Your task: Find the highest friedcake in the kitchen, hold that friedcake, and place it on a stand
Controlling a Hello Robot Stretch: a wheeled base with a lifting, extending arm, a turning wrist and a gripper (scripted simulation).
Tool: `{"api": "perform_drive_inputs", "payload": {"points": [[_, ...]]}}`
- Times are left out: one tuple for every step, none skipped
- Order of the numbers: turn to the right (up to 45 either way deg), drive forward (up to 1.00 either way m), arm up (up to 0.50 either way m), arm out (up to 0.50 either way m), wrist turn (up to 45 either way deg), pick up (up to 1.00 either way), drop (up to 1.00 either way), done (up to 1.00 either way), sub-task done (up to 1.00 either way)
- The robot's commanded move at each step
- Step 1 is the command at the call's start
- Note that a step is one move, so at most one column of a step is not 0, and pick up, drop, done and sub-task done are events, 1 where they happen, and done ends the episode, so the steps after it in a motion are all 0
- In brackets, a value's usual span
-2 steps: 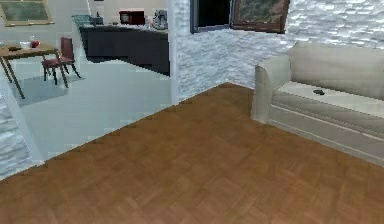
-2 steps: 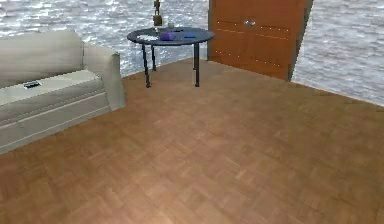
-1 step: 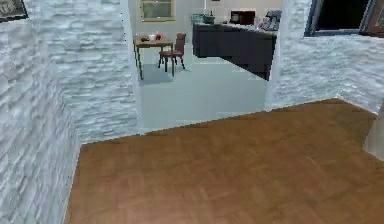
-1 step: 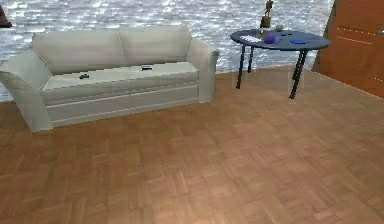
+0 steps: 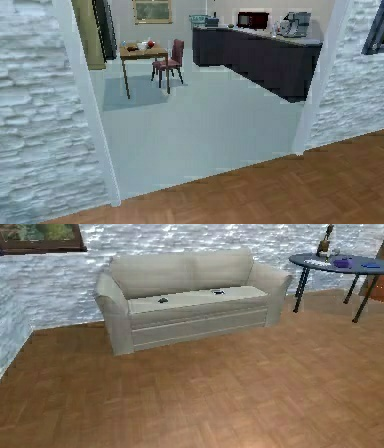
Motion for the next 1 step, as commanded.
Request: {"api": "perform_drive_inputs", "payload": {"points": [[0.0,1.00,0.00,0.00,0.0,0.00,0.00,0.00,0.00]]}}
